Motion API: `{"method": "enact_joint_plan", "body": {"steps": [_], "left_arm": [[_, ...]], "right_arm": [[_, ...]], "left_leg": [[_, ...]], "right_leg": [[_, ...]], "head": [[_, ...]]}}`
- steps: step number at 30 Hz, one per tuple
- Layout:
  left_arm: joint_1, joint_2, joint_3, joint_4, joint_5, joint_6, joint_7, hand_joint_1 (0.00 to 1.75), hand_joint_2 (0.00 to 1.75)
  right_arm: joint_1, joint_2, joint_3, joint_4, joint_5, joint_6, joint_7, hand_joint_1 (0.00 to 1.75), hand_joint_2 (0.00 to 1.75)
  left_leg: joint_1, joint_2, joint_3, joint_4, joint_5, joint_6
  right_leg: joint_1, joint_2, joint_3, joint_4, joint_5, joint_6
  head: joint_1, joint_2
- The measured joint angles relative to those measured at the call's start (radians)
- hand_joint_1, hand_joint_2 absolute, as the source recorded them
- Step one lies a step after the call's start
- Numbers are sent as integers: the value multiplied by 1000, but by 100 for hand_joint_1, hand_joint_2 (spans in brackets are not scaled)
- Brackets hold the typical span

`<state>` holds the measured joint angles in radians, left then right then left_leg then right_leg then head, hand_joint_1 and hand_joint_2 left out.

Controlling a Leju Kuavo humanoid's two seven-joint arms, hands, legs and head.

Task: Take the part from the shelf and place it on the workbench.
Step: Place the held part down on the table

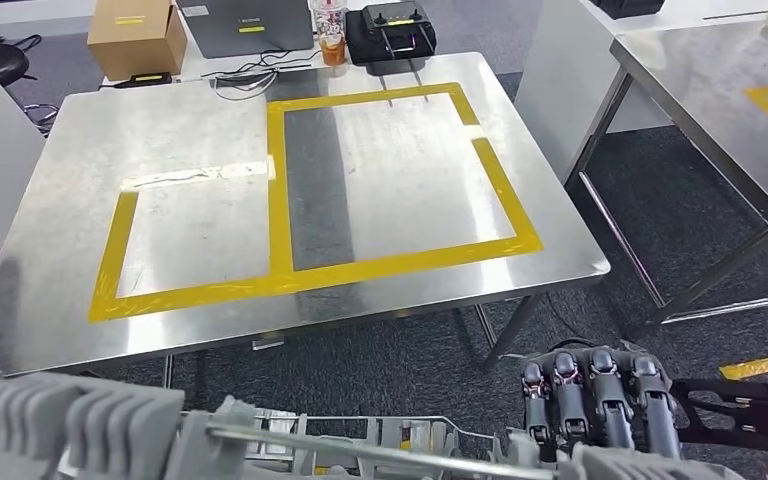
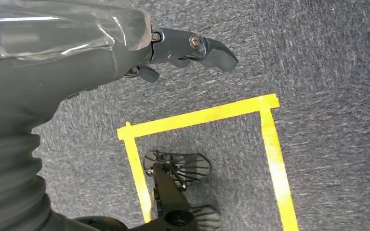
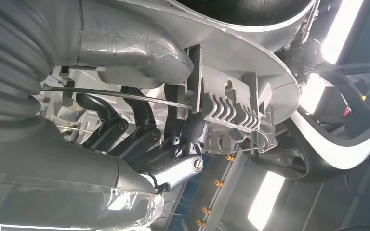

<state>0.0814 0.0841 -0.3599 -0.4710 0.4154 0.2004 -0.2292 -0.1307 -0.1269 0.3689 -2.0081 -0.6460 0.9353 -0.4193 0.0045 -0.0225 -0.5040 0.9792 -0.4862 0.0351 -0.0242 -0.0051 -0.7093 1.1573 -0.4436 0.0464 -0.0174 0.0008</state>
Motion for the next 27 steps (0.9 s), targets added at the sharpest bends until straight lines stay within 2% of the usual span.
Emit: {"method": "enact_joint_plan", "body": {"steps": [1, 2, 3, 5, 7, 8, 9, 11, 12, 13, 14, 16, 17, 18, 21, 23, 24, 26, 27], "left_arm": [[0, 0, 1, 0, -1, 0, 1, 0, 175], [0, -1, 2, -1, -1, 0, 2, 0, 175], [1, -1, 4, -1, -2, 0, 3, 0, 175], [3, -1, 9, -1, -3, 0, 3, 0, 175], [3, -1, 12, -3, -4, 0, 3, 0, 175], [2, -1, 12, -3, -4, 0, 3, 0, 175], [2, -1, 13, -4, -5, 0, 3, 0, 175], [3, -1, 14, -4, -6, 1, 3, 0, 175], [4, -1, 14, -4, -7, 1, 3, 0, 175], [5, -1, 14, -4, -8, 1, 4, 0, 175], [5, -1, 15, -4, -10, 1, 4, 0, 175], [5, 0, 18, -5, -14, 1, 4, 0, 175], [4, 0, 19, -5, -16, 0, 4, 0, 175], [3, 0, 20, -6, -17, 0, 4, 0, 175], [4, 1, 25, -7, -18, 0, 4, 0, 175], [4, 0, 28, -8, -18, -1, 4, 0, 175], [4, -1, 31, -8, -18, -2, 3, 0, 175], [5, -3, 36, -8, -17, -2, 1, 0, 175], [7, -4, 39, -8, -17, -3, 0, 0, 175]], "right_arm": [[0, 0, 0, 0, -2, 1, 1, 175, 175], [0, 1, 0, 1, -4, 1, 2, 175, 175], [0, 2, 0, 1, -6, 2, 3, 175, 175], [0, 3, 0, 1, -9, 2, 6, 175, 175], [-1, 6, 0, 1, -10, 2, 8, 175, 175], [-1, 7, 0, 0, -11, 2, 9, 175, 175], [-1, 9, 0, 0, -12, 2, 10, 175, 175], [-1, 13, 0, 0, -12, 2, 14, 175, 175], [0, 14, 0, 0, -12, 2, 16, 175, 175], [1, 14, 0, 0, -12, 2, 17, 175, 175], [1, 15, 0, 0, -12, 2, 17, 175, 175], [1, 16, 0, 0, -13, 2, 18, 175, 175], [1, 17, 0, 0, -15, 2, 19, 175, 175], [1, 19, 0, 0, -17, 2, 20, 175, 175], [1, 21, -2, 0, -21, -1, 26, 175, 175], [0, 23, -7, 0, -21, -9, 34, 175, 175], [1, 23, -12, 0, -21, -15, 38, 175, 175], [3, 24, -26, 0, -18, -30, 46, 175, 175], [5, 24, -34, 0, -14, -37, 50, 175, 175]], "left_leg": [[-2, -4, 4, 6, -12, -6], [-3, -7, 5, 11, -22, -13], [-4, -8, 4, 14, -31, -19], [-1, -8, 6, 13, -41, -30], [4, -1, 6, 27, -56, -40], [6, 4, -8, 59, -73, -46], [7, 10, -36, 114, -97, -51], [10, 14, -124, 254, -147, -58], [11, 15, -161, 302, -153, -60], [11, 16, -180, 313, -138, -59], [11, 16, -178, 283, -104, -57], [9, 19, -130, 147, -15, -47], [6, 21, -106, 87, 14, -40], [3, 22, -90, 49, 28, -34], [-2, 20, -81, 29, 31, -18], [1, 19, -68, 14, 40, -5], [3, 19, -62, 8, 44, 0], [0, 18, -61, 7, 45, 5], [-1, 17, -61, 7, 44, 6]], "right_leg": [[-1, 0, 27, -69, 32, 2], [0, 1, 47, -117, 52, -2], [2, 1, 57, -141, 58, -11], [6, 2, 60, -143, 49, -30], [3, 3, 68, -145, 41, -44], [0, 3, 74, -146, 37, -50], [0, 3, 78, -146, 32, -56], [1, 2, 84, -146, 25, -62], [1, 3, 86, -146, 22, -63], [1, 3, 90, -146, 19, -62], [2, 4, 94, -146, 16, -61], [3, 4, 105, -146, 10, -57], [5, 5, 109, -146, 7, -53], [7, 5, 111, -146, 5, -49], [8, 3, 113, -149, 1, -32], [8, 3, 101, -120, -16, -27], [8, 4, 81, -76, -38, -30], [7, 4, 17, 55, -90, -37], [7, 4, -12, 111, -107, -36]], "head": [[0, 0], [0, 0], [0, 0], [-1, 0], [-1, 0], [-2, 0], [-2, 0], [-3, 0], [-3, 0], [-3, 0], [-3, 0], [-3, 0], [-2, 0], [-2, 0], [-2, 0], [-1, 0], [0, 0], [1, 0], [1, 0]]}}
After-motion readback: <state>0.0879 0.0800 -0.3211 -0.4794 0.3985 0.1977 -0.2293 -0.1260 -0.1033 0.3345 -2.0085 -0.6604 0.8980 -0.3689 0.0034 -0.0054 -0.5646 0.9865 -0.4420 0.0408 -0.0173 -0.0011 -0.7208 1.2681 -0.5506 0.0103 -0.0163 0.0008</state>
